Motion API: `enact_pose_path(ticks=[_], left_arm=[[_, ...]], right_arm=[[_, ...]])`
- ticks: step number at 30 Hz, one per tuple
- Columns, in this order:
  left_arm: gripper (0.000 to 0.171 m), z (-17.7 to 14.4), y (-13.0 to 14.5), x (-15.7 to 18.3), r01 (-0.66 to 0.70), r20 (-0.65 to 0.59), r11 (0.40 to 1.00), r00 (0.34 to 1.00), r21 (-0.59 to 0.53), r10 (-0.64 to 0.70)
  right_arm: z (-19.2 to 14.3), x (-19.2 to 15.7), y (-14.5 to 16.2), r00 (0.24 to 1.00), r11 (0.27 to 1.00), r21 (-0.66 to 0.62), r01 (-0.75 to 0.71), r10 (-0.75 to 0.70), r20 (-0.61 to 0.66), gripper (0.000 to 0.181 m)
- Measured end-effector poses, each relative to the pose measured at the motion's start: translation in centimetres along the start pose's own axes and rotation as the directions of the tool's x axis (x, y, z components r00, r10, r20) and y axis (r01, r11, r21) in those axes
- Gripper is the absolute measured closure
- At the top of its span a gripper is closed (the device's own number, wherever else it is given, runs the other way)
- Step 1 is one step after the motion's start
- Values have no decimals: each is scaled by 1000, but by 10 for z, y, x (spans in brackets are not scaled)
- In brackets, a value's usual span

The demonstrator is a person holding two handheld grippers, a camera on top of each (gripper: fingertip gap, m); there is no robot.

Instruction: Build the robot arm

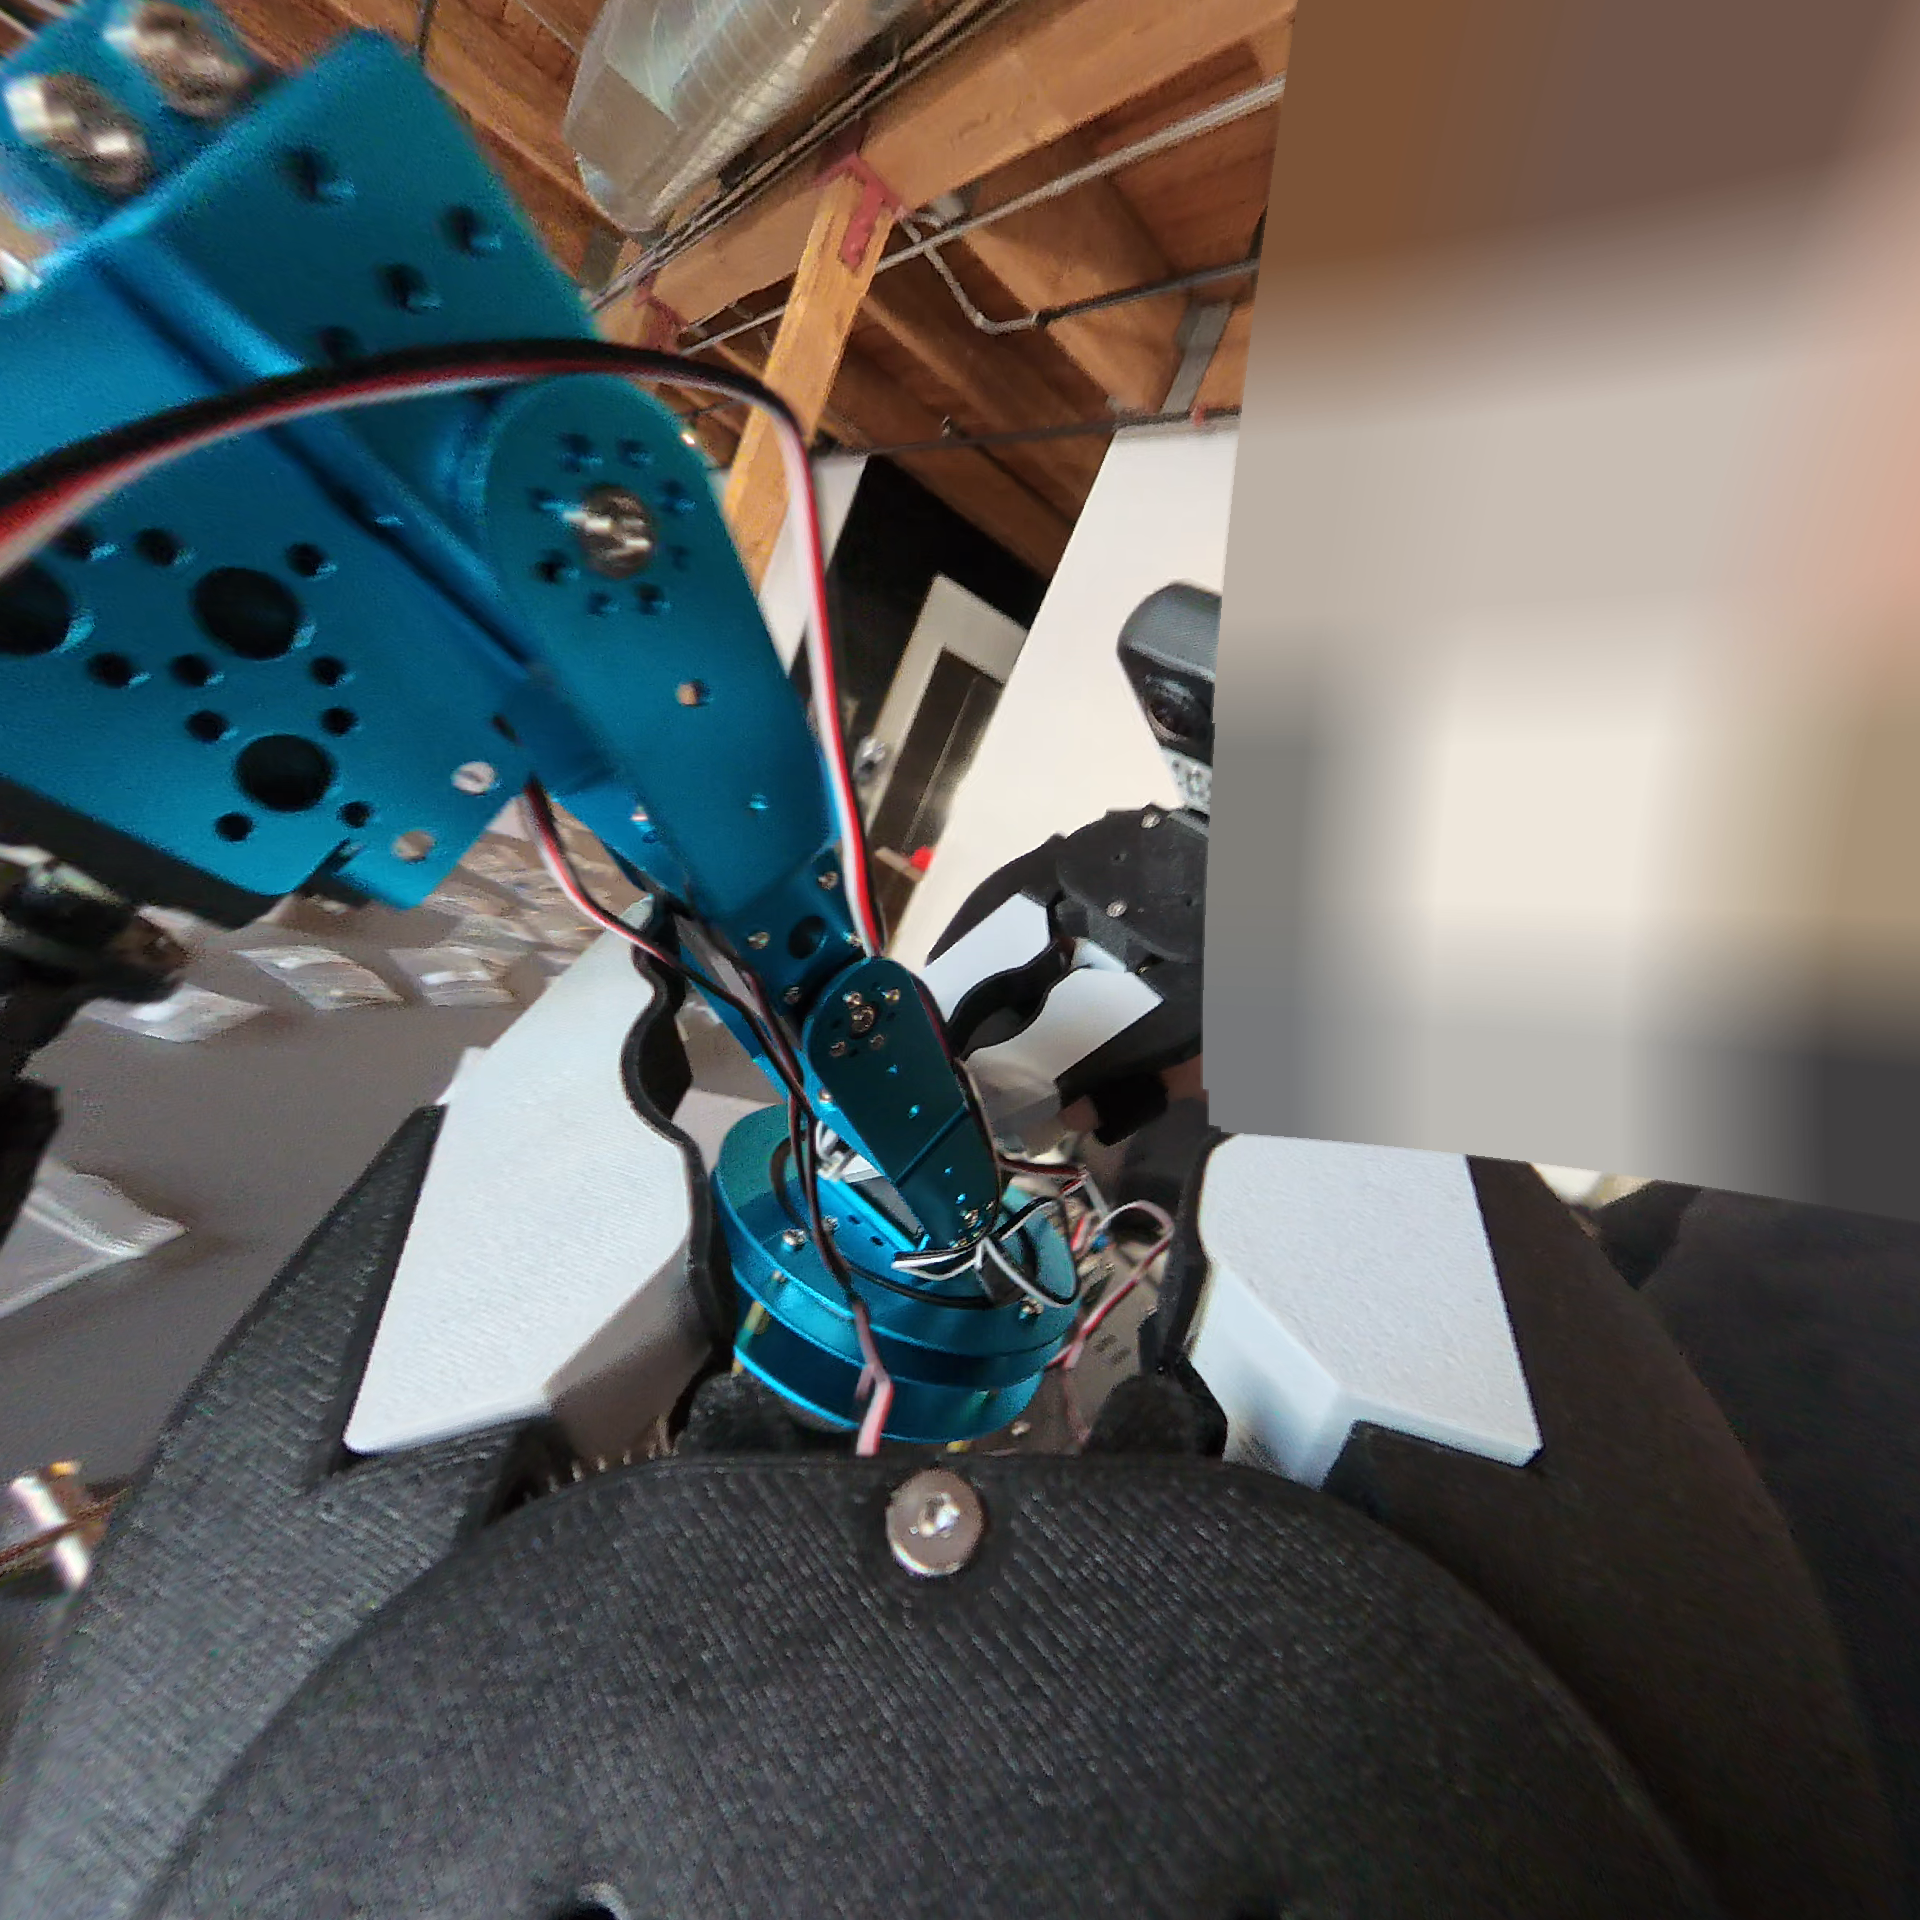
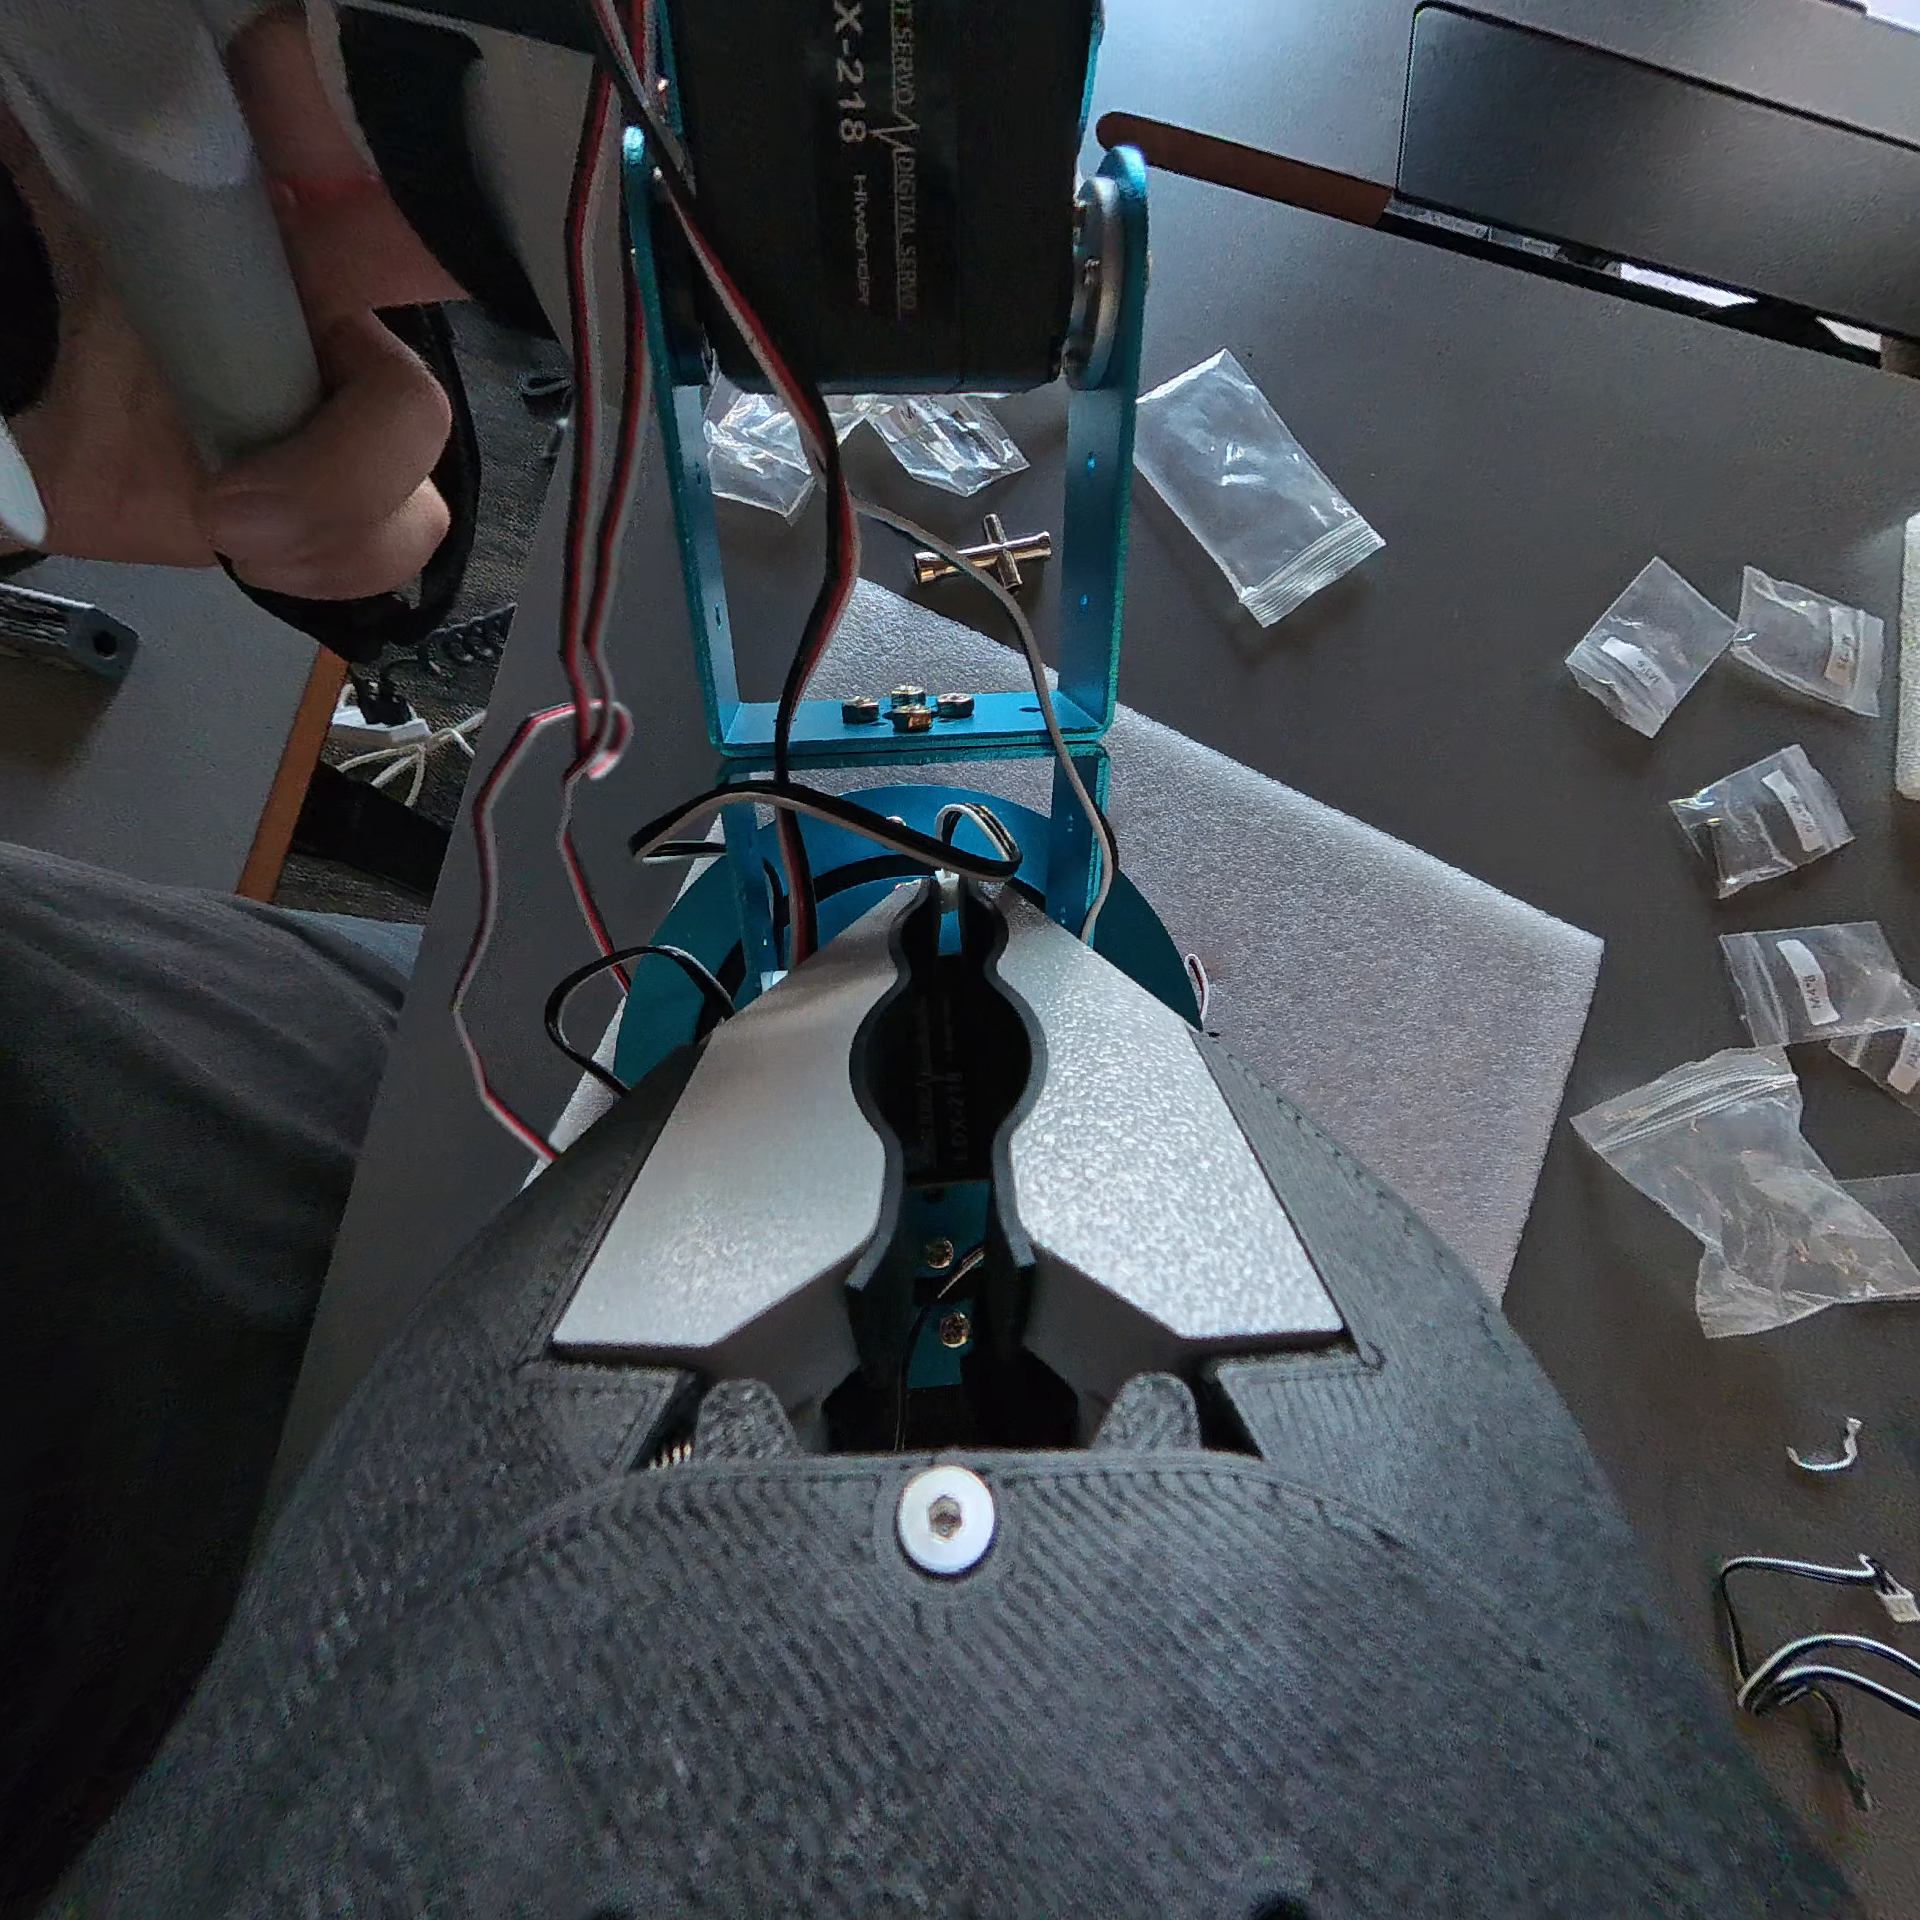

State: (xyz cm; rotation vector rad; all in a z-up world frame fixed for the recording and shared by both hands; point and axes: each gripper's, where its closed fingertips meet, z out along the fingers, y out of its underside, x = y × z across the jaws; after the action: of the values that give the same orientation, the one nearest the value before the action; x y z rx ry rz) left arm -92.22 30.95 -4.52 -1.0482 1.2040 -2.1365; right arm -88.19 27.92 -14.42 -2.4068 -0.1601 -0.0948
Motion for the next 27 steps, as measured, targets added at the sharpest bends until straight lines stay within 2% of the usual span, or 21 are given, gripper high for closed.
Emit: enact_pose_path(ticks=[1, 5, 12, 14, 18, 19, 27], left_arm=[[67, 2, 2, 1, -30, 10, 999, 1000, -18, 30], [66, 6, 1, 2, -1, 34, 1000, 999, -30, 2], [87, 4, -3, -10, 103, 25, 993, 994, 59, -105], [92, 3, -3, -14, 96, 38, 992, 994, 79, -99], [82, 12, -6, -17, 24, 101, 997, 994, 67, -31], [85, 14, -6, -19, 22, 124, 998, 992, 55, -29], [81, 20, -12, -13, 104, 144, 993, 983, 56, -111]], right_arm=[[0, 0, 0, 1000, 1000, 2, 0, 0, -3, 178], [-3, -1, 1, 1000, 1000, 9, 2, -2, -17, 178], [-5, 3, 3, 999, 999, 49, -23, 24, -28, 178], [-5, 2, 3, 999, 998, 58, -22, 24, -25, 178], [-6, 2, 3, 999, 997, 68, -26, 28, -21, 178], [-6, 3, 3, 999, 997, 71, -27, 29, -23, 178], [-9, 3, 3, 998, 988, 141, -62, 63, -3, 179]])
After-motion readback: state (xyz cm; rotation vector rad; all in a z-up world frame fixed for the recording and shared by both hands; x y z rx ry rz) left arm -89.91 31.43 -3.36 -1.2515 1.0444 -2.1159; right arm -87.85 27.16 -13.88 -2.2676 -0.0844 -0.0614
